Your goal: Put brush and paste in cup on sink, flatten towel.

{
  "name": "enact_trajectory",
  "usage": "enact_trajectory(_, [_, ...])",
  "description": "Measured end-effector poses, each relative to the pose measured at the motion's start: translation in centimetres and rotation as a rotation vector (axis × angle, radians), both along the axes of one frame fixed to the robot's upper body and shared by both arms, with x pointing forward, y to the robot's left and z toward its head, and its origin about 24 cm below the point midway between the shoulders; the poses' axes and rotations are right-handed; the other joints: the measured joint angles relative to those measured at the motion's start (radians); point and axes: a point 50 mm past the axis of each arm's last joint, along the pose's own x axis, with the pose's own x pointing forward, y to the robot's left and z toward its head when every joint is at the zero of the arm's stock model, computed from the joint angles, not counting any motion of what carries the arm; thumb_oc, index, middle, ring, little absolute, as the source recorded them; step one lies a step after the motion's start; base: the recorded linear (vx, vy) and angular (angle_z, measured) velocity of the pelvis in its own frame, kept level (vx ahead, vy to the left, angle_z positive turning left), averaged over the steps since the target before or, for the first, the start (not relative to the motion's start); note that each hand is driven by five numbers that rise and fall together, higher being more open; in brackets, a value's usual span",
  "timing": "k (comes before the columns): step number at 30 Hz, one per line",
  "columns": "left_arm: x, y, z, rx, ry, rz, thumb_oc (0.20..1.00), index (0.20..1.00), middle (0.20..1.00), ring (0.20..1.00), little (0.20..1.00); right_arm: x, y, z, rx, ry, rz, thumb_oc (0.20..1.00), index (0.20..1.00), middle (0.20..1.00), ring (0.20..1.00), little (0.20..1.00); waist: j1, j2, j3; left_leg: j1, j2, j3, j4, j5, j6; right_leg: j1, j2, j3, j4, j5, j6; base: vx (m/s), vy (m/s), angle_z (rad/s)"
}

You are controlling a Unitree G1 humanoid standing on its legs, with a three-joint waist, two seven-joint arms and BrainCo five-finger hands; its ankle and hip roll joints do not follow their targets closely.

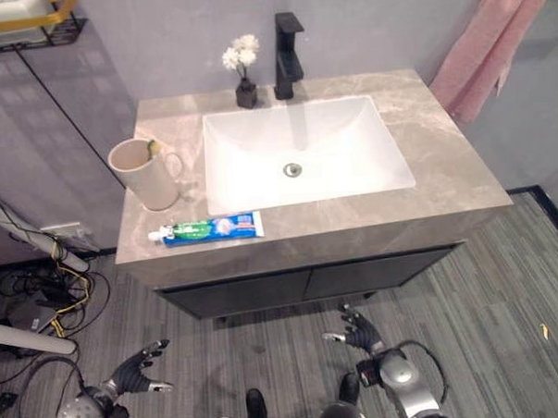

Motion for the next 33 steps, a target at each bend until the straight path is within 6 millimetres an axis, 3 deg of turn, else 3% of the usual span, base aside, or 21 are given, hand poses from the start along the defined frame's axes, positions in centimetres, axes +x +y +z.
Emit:
enact_trajectory(3, [0.4, 0.8, 1.2, 0.041, -0.025, -0.039, 1.0, 1.0, 1.0, 1.0, 1.0, -1.4, 0.6, -1.0, 0.002, 0.055, 0.043, 1.0, 1.0, 1.0, 1.0, 1.0, 0.002, -0.054, -0.023, 0.017, 0.006, -0.029, 0.009, -0.005, -0.048, 0.065, 0.034, 0.013, -0.028, 0.021, -0.013, 0.13, -0.45, 0.29])
enact_trajectory(4, [0.6, 0.9, 1.4, 0.056, -0.024, -0.062, 1.0, 1.0, 1.0, 1.0, 1.0, -1.9, 0.6, -1.2, 0.004, 0.07, 0.051, 1.0, 1.0, 1.0, 1.0, 1.0, 0.002, -0.072, -0.032, 0.013, 0.015, -0.034, 0.01, -0.003, -0.065, 0.073, 0.049, 0.003, -0.038, -0.014, -0.047, 0.14, -0.441, 0.27])
enact_trajectory(5, [0.7, 0.5, 2.1, 0.046, -0.043, -0.093, 1.0, 1.0, 1.0, 1.0, 1.0, -2.0, 0.1, -1.1, -0.026, 0.077, 0.075, 1.0, 1.0, 1.0, 1.0, 1.0, 0.004, -0.055, -0.033, 0.004, 0.064, -0.046, 0.01, 0.006, -0.097, 0.075, 0.1, -0.005, -0.038, -0.029, -0.068, 0.12, -0.42, 0.24])
enact_trajectory(7, [0.9, -0.1, 4.1, 0.037, -0.096, -0.196, 1.0, 1.0, 1.0, 1.0, 1.0, -2.5, -1.1, -0.2, -0.059, 0.058, 0.103, 1.0, 1.0, 1.0, 1.0, 1.0, 0.002, -0.035, -0.023, -0.009, 0.126, -0.059, 0.013, 0.027, -0.128, 0.078, 0.162, -0.029, -0.037, -0.051, -0.103, 0.08, -0.359, 0.2])
enact_trajectory(10, [1.5, -0.4, 4.6, 0.032, -0.112, -0.224, 1.0, 1.0, 1.0, 1.0, 1.0, -2.6, -3.0, 0.3, -0.123, 0.073, 0.105, 1.0, 1.0, 1.0, 1.0, 1.0, -0.006, -0.006, -0.018, -0.033, 0.189, -0.064, 0.039, 0.052, -0.152, 0.097, 0.221, -0.071, -0.038, -0.083, -0.149, 0.06, -0.167, 0.27])
enact_trajectory(12, [2.2, -0.9, 5.6, 0.032, -0.143, -0.268, 1.0, 1.0, 1.0, 1.0, 1.0, -2.7, -4.1, 0.5, -0.143, 0.073, 0.084, 1.0, 1.0, 1.0, 1.0, 1.0, -0.012, 0.003, -0.016, -0.039, 0.203, -0.052, 0.029, 0.072, -0.145, 0.108, 0.233, -0.108, -0.041, -0.101, -0.155, 0.01, -0.034, 0.49])
enact_trajectory(14, [2.3, -1.9, 7.6, 0.018, -0.205, -0.345, 1.0, 1.0, 1.0, 1.0, 1.0, -3.0, -6.3, 0.9, -0.185, 0.078, 0.006, 1.0, 1.0, 1.0, 1.0, 1.0, -0.021, 0.033, -0.02, -0.043, 0.222, -0.029, 0.011, 0.074, -0.141, 0.101, 0.25, -0.148, -0.044, -0.112, -0.167, 0.04, 0.046, 0.52])
enact_trajectory(17, [1.4, -2.1, 9.1, 0.048, -0.202, -0.424, 1.0, 1.0, 1.0, 1.0, 1.0, -3.0, -7.4, 0.8, -0.193, 0.093, -0.044, 1.0, 1.0, 1.0, 1.0, 1.0, -0.013, 0.062, -0.027, -0.048, 0.217, -0.032, -0.015, 0.071, -0.136, 0.095, 0.248, -0.149, -0.044, -0.111, -0.163, 0.06, 0.076, 0.1])
enact_trajectory(18, [1.3, -2.2, 11.6, 0.103, -0.244, -0.518, 1.0, 1.0, 1.0, 1.0, 1.0, -3.6, -7.5, 0.2, -0.183, 0.125, -0.072, 1.0, 1.0, 1.0, 1.0, 1.0, -0.007, 0.072, -0.031, -0.045, 0.205, -0.033, -0.023, 0.076, -0.143, 0.097, 0.238, -0.156, -0.034, -0.11, -0.157, 0.07, 0.114, 0.14])
enact_trajectory(19, [1.4, -2.3, 12.5, 0.124, -0.256, -0.545, 1.0, 1.0, 1.0, 1.0, 1.0, -3.8, -7.4, 0.0, -0.177, 0.134, -0.068, 1.0, 1.0, 1.0, 1.0, 1.0, 0.0, 0.069, -0.032, -0.044, 0.2, -0.033, -0.025, 0.077, -0.144, 0.103, 0.233, -0.156, -0.037, -0.107, -0.153, 0.09, 0.16, 0.19])
enact_trajectory(23, [2.5, -2.2, 17.4, 0.176, -0.419, -0.577, 1.0, 1.0, 1.0, 1.0, 1.0, -3.6, -5.8, -1.7, -0.168, 0.212, -0.008, 1.0, 1.0, 1.0, 1.0, 1.0, 0.017, 0.061, -0.045, -0.028, 0.155, -0.056, -0.023, 0.073, -0.141, 0.126, 0.197, -0.172, -0.037, -0.096, -0.138, 0.03, 0.102, 0.15])
enact_trajectory(27, [3.3, -0.8, 21.3, 0.218, -0.622, -0.478, 1.0, 1.0, 1.0, 1.0, 1.0, -2.1, -3.4, -0.8, -0.135, 0.125, 0.082, 1.0, 1.0, 1.0, 1.0, 1.0, 0.045, 0.056, -0.048, -0.026, 0.136, -0.057, -0.022, 0.068, -0.133, 0.127, 0.176, -0.169, -0.037, -0.09, -0.129, 0.02, 0.089, 0.05])
enact_trajectory(30, [3.6, 0.7, 22.5, 0.296, -0.709, -0.408, 1.0, 1.0, 1.0, 1.0, 1.0, -1.7, -2.7, -0.6, -0.11, 0.101, 0.08, 1.0, 1.0, 1.0, 1.0, 1.0, 0.052, 0.049, -0.052, -0.026, 0.133, -0.056, -0.023, 0.067, -0.131, 0.127, 0.171, -0.168, -0.037, -0.09, -0.128, 0.01, 0.053, 0.01])
enact_trajectory(33, [4.0, 2.4, 22.1, 0.439, -0.671, -0.382, 1.0, 1.0, 1.0, 1.0, 1.0, -2.0, -3.0, -1.0, -0.126, 0.122, 0.073, 1.0, 1.0, 1.0, 1.0, 1.0, 0.053, 0.042, -0.057, -0.026, 0.133, -0.055, -0.023, 0.067, -0.131, 0.125, 0.17, -0.163, -0.037, -0.088, -0.125, 0.02, 0.085, -0.03])
